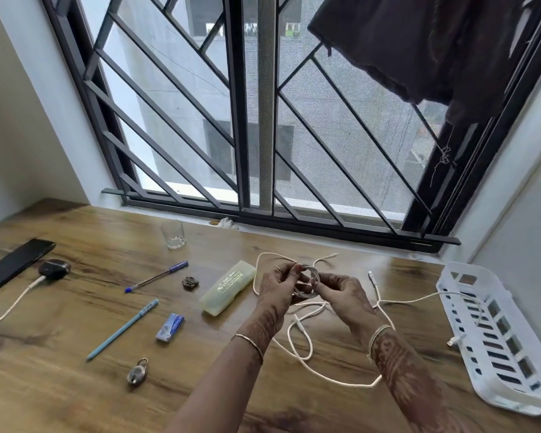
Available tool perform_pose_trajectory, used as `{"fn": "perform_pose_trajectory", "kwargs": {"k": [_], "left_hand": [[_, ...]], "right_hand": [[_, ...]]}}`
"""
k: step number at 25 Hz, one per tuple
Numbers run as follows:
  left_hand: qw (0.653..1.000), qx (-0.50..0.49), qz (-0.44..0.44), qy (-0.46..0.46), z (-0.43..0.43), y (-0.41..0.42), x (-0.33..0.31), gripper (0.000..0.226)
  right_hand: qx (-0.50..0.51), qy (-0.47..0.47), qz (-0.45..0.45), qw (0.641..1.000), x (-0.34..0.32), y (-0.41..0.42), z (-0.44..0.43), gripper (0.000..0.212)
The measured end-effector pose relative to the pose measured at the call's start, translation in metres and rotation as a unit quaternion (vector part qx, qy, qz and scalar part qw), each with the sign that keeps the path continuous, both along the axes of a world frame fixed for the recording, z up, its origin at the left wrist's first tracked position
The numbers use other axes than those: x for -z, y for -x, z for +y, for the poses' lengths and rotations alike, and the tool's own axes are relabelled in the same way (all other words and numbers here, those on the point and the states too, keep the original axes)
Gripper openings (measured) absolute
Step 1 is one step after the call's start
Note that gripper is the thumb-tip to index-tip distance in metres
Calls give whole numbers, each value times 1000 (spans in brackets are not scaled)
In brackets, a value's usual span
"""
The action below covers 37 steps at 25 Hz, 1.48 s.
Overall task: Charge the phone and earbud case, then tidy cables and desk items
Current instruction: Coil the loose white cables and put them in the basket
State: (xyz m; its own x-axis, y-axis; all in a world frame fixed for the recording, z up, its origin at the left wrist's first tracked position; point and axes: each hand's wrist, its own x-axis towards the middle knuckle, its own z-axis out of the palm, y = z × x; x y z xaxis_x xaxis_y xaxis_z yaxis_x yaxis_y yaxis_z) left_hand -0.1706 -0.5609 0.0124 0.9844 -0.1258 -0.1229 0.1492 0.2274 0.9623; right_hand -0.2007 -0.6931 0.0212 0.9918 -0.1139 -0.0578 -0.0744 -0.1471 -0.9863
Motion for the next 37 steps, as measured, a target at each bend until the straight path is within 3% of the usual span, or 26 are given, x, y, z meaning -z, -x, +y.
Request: {"fn": "perform_pose_trajectory", "kwargs": {"k": [3,12,17,19,22,28,34,37], "left_hand": [[1000,15,-4,-11,-1,0,-4,13],[995,18,-18,-101,2,-11,-1,15],[996,40,-4,-77,1,-12,-4,16],[997,32,2,-68,-1,-12,-3,17],[997,8,-6,-76,-6,-12,-1,16],[998,28,-10,-59,-12,-11,-6,13],[995,71,-18,-63,-11,-13,0,10],[995,100,8,-20,-16,-11,0,10]], "right_hand": [[15,6,0,1000,-3,-2,-3,10],[3,-140,15,990,-5,-1,-4,21],[-2,-296,66,953,-3,2,-6,25],[-9,-313,76,947,-2,3,-6,30],[15,-269,53,962,-6,4,1,34],[133,-129,-53,981,-5,-2,6,17],[185,0,-70,980,3,0,-5,13],[192,-6,-64,979,-2,7,-15,15]]}}
